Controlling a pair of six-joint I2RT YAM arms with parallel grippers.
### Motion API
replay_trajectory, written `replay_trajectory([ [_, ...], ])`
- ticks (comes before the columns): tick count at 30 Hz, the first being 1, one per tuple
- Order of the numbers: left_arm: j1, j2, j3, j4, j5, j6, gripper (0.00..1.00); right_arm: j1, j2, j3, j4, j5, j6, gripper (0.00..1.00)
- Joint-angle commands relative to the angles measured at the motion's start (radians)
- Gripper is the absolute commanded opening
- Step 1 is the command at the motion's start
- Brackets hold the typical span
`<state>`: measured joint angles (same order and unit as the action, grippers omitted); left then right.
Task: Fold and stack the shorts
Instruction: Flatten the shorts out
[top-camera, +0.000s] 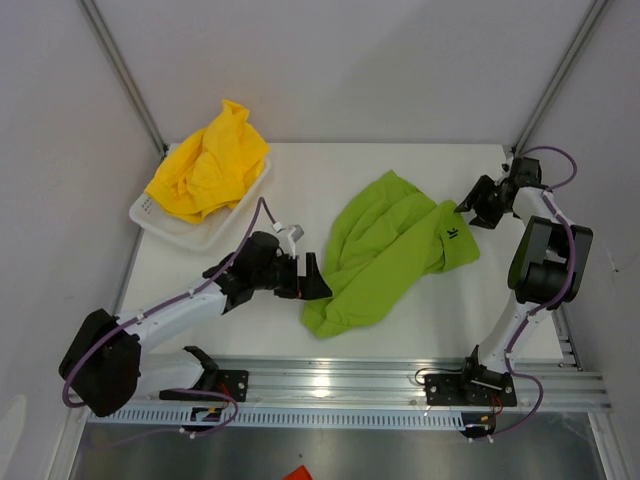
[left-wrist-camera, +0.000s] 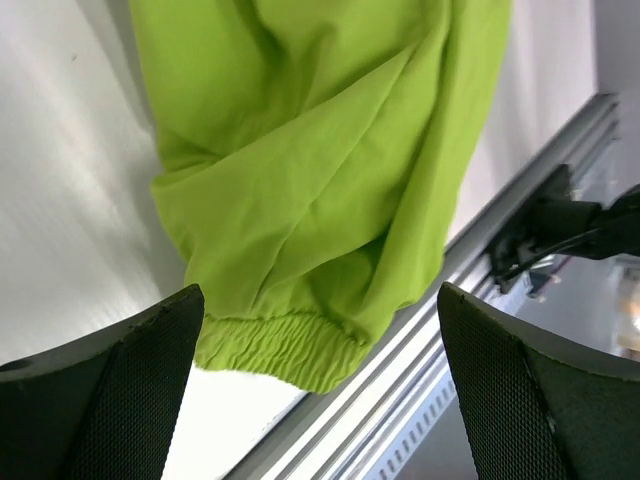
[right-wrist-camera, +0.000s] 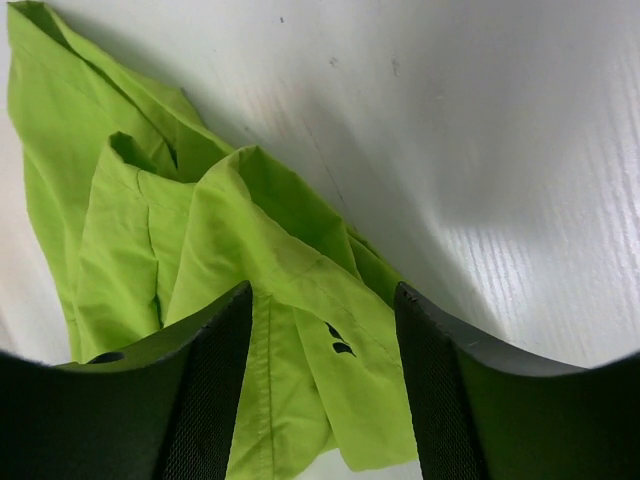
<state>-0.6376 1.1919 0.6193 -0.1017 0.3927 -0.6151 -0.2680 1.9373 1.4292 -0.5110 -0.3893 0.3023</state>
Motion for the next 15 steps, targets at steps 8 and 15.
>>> replay_trajectory([
  [8,-0.066,-0.077,0.094,-0.205,-0.152,0.090,0.99,-0.005,-0.028,-0.006,0.135,-0.046,-0.017,0.59],
  [15,-0.102,-0.089,0.122,-0.251,-0.181,0.104,0.99,0.006,-0.001,-0.018,0.149,-0.054,-0.025,0.52],
])
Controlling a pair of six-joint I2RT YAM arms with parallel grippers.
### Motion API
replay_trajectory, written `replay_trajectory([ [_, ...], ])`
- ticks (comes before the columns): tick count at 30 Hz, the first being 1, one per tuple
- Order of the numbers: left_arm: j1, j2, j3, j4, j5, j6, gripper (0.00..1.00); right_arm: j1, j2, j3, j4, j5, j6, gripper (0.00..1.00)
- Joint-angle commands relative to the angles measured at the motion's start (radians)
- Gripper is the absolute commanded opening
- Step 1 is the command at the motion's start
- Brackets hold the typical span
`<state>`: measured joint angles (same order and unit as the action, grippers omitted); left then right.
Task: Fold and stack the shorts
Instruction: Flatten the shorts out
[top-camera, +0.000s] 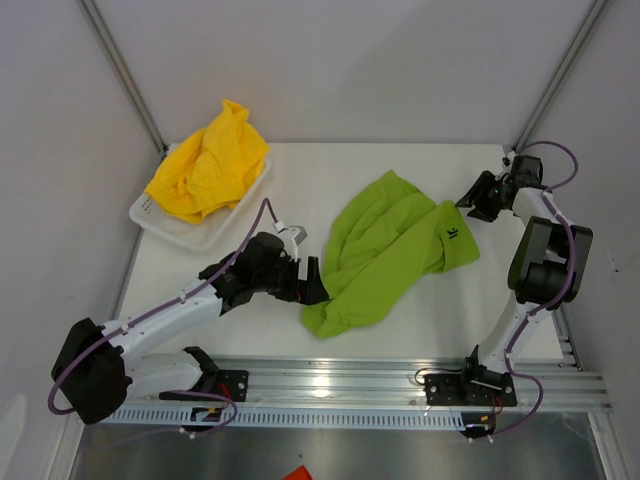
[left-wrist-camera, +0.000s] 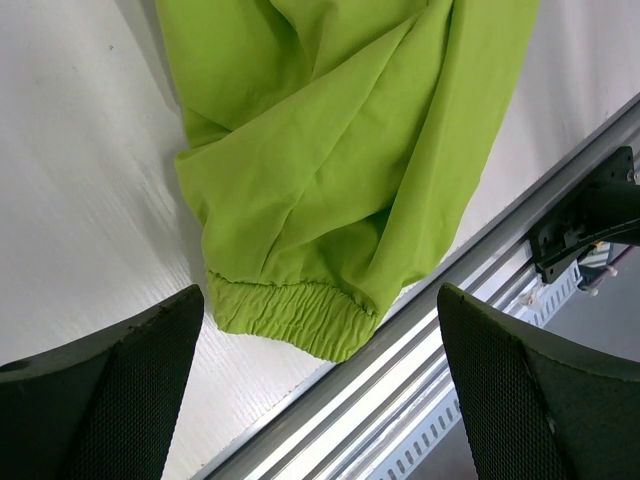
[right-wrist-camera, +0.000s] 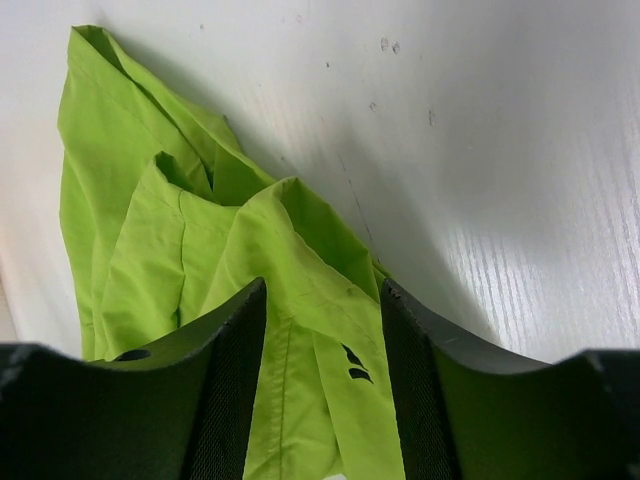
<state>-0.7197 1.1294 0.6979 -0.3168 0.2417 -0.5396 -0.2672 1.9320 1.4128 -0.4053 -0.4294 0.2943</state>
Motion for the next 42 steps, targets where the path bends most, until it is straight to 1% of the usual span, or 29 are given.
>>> replay_trajectory([
  [1,-0.021,-0.025,0.045,-0.039,-0.030,0.030,0.99,0.005,0.013,-0.005,0.048,-0.015,-0.015,0.52],
  [8,-0.024,-0.007,0.057,-0.053,-0.027,0.049,0.99,0.011,0.031,-0.034,0.101,-0.052,-0.012,0.53],
  [14,-0.026,0.004,0.069,-0.059,-0.019,0.058,0.99,0.014,0.039,-0.049,0.114,-0.078,-0.015,0.52],
  [19,-0.026,0.003,0.058,-0.054,-0.018,0.059,0.99,0.026,0.021,-0.066,0.106,-0.085,-0.018,0.42],
  [20,-0.026,0.003,0.057,-0.056,-0.016,0.059,0.99,0.028,0.016,-0.075,0.105,-0.078,-0.018,0.36],
  [22,-0.027,0.001,0.054,-0.059,-0.016,0.063,0.99,0.029,0.012,-0.081,0.091,-0.071,-0.021,0.30],
  [24,-0.030,0.003,0.058,-0.062,-0.019,0.063,0.99,0.031,0.005,-0.092,0.086,-0.071,-0.026,0.27],
  [27,-0.040,0.006,0.069,-0.070,-0.027,0.064,0.99,0.033,-0.024,-0.121,0.088,-0.045,-0.020,0.19],
  [31,-0.058,0.015,0.086,-0.080,-0.045,0.069,0.99,0.036,-0.060,-0.127,0.057,0.007,-0.015,0.01],
  [32,-0.066,0.021,0.095,-0.087,-0.047,0.072,0.99,0.039,-0.071,-0.129,0.051,0.024,-0.015,0.00],
  [35,-0.109,0.046,0.121,-0.102,-0.059,0.090,0.99,0.051,-0.114,-0.118,0.010,0.073,-0.012,0.00],
  [38,-0.197,0.085,0.187,-0.163,-0.136,0.118,0.99,0.062,-0.149,-0.094,-0.059,0.096,-0.001,0.00],
  [39,-0.252,0.113,0.204,-0.177,-0.194,0.130,0.98,0.066,-0.154,-0.083,-0.100,0.110,0.003,0.00],
  [40,-0.282,0.125,0.247,-0.198,-0.228,0.135,0.98,0.072,-0.160,-0.059,-0.127,0.124,-0.001,0.00],
  [41,-0.312,0.135,0.258,-0.208,-0.269,0.141,0.98,0.086,-0.160,-0.045,-0.151,0.142,-0.004,0.00],
  [42,-0.367,0.150,0.285,-0.217,-0.303,0.144,0.98,0.091,-0.162,-0.031,-0.194,0.182,-0.009,0.00],
])
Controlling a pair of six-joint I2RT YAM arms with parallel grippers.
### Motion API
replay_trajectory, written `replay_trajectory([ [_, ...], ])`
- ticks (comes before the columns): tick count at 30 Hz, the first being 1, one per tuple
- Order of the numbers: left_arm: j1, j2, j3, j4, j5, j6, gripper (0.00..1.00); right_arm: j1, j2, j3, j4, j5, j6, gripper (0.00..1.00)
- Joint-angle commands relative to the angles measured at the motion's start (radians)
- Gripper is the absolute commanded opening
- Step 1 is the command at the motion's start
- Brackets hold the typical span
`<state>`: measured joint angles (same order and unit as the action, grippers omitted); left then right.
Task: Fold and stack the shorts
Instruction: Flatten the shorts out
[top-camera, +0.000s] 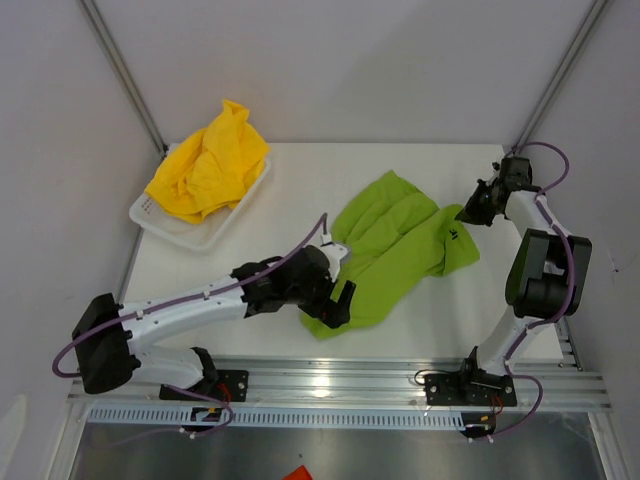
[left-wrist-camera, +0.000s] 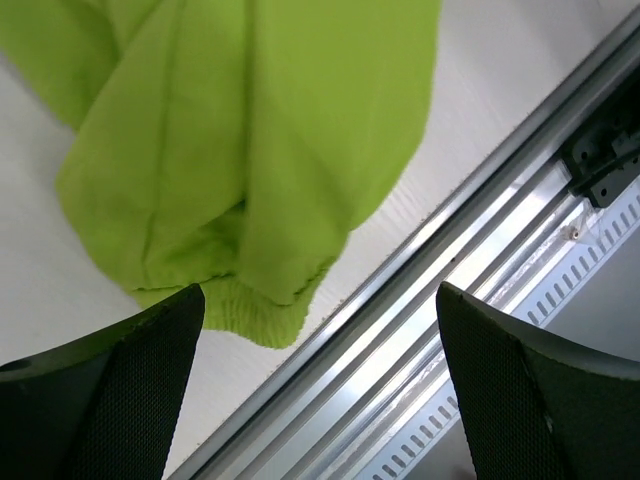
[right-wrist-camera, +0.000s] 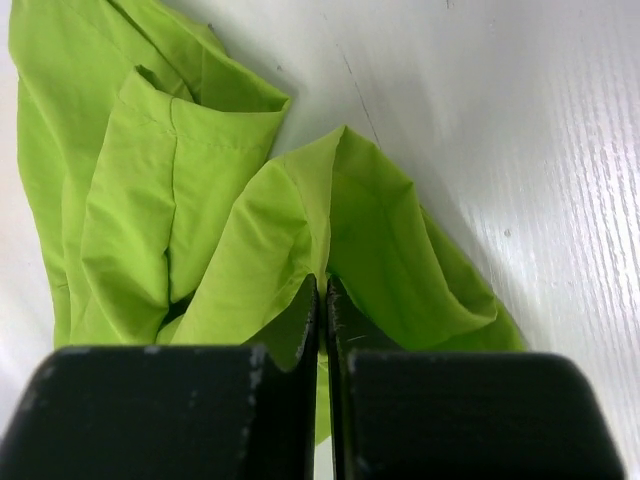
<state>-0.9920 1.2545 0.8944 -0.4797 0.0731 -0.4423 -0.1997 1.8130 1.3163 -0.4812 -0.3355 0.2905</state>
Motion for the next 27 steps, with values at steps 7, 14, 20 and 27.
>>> replay_trajectory([
  [7,-0.330,0.179,0.235,-0.190,-0.479,0.077,0.97,0.025,-0.080,0.098,-0.152,0.095,-0.007,0.00],
  [14,-0.438,0.424,0.365,-0.362,-0.693,0.022,0.95,0.019,-0.084,0.100,-0.152,0.076,-0.014,0.00],
  [20,-0.381,0.474,0.333,-0.355,-0.691,0.013,0.73,0.008,-0.096,0.092,-0.152,0.066,-0.019,0.00],
  [27,-0.293,0.349,0.244,-0.231,-0.401,0.119,0.00,-0.018,-0.147,0.080,-0.145,0.069,-0.017,0.00],
])
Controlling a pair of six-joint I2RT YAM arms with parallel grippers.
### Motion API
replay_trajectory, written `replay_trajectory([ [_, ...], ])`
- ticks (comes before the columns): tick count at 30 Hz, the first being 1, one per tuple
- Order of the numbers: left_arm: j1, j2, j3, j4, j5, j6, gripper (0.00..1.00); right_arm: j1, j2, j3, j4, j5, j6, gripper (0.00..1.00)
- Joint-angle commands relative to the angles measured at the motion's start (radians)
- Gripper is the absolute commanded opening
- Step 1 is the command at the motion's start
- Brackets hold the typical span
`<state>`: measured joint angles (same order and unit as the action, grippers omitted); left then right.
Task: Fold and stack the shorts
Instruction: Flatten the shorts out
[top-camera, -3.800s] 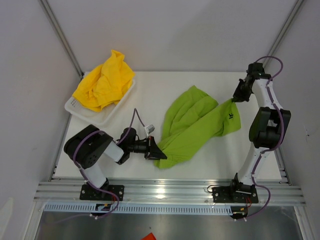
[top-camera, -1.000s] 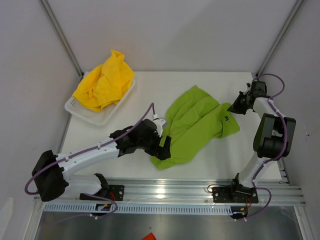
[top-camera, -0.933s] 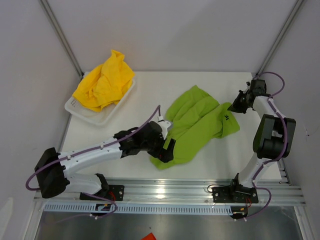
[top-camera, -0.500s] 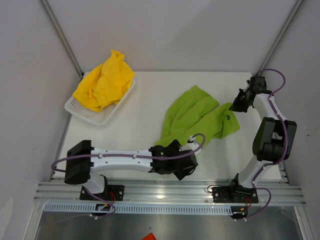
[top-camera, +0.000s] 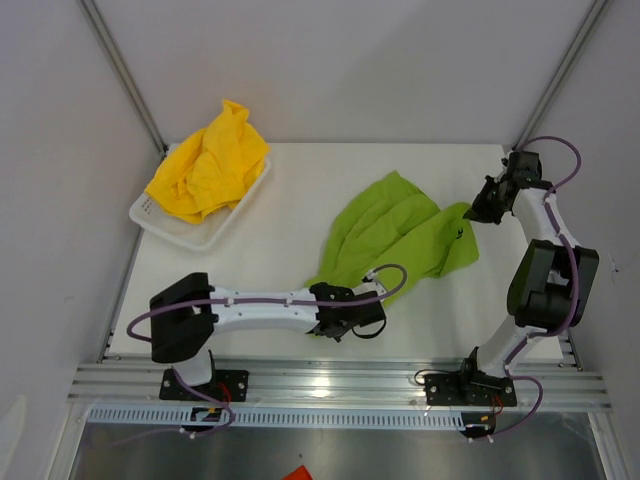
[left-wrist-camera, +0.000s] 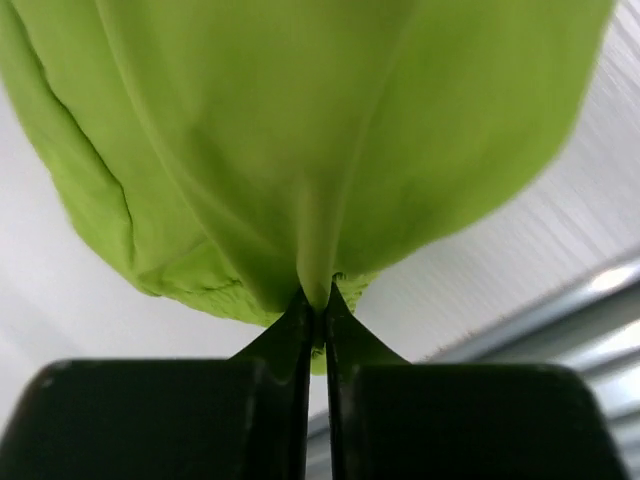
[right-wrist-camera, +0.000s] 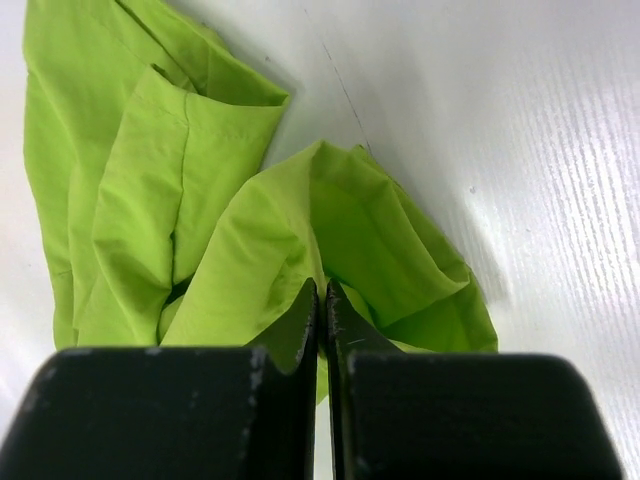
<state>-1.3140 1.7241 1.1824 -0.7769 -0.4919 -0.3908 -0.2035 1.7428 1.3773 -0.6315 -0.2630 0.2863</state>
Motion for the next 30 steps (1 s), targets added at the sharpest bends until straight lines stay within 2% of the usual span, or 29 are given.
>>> replay_trajectory([
  [1,0.035,-0.139,-0.050,0.082,0.250,0.081,0.00,-0.017,-0.083,0.014,0.007,-0.007,-0.013,0.00],
  [6,0.055,-0.218,-0.089,0.180,0.494,0.112,0.00,-0.025,-0.097,0.005,0.004,-0.021,-0.018,0.00],
  [7,0.064,-0.253,-0.089,0.204,0.609,0.112,0.00,-0.025,-0.098,0.003,0.004,-0.027,-0.018,0.00],
  [10,0.107,-0.351,-0.160,0.364,0.807,0.073,0.00,-0.025,-0.097,-0.001,0.004,-0.031,-0.016,0.00],
  [11,0.157,-0.377,-0.177,0.405,0.923,0.057,0.00,-0.025,-0.098,0.000,0.003,-0.031,-0.018,0.00],
  [14,0.316,-0.458,-0.295,0.594,1.131,-0.035,0.00,-0.025,-0.097,-0.004,0.007,-0.031,-0.016,0.00],
  [17,0.525,-0.472,-0.447,0.772,1.252,-0.166,0.00,-0.025,-0.091,-0.007,0.010,-0.033,-0.013,0.00],
  [18,0.582,-0.468,-0.519,0.847,1.282,-0.210,0.00,-0.025,-0.088,-0.007,0.009,-0.032,-0.013,0.00],
  [19,0.679,-0.465,-0.603,0.928,1.309,-0.320,0.00,-0.025,-0.083,-0.011,0.010,-0.030,-0.013,0.00],
  [20,0.720,-0.456,-0.641,1.088,1.329,-0.368,0.00,-0.025,-0.080,-0.011,0.013,-0.027,-0.013,0.00],
  [21,0.755,-0.427,-0.694,1.132,1.345,-0.399,0.00,-0.025,-0.080,-0.012,0.013,-0.028,-0.015,0.00],
  [22,0.797,-0.408,-0.710,1.146,1.337,-0.404,0.00,-0.025,-0.077,-0.014,0.015,-0.028,-0.016,0.00],
  [26,0.809,-0.342,-0.710,1.064,1.257,-0.342,0.02,-0.024,-0.074,-0.015,0.019,-0.028,-0.018,0.00],
  [30,0.822,-0.316,-0.715,1.043,1.227,-0.320,0.09,-0.024,-0.071,-0.015,0.021,-0.025,-0.019,0.00],
])
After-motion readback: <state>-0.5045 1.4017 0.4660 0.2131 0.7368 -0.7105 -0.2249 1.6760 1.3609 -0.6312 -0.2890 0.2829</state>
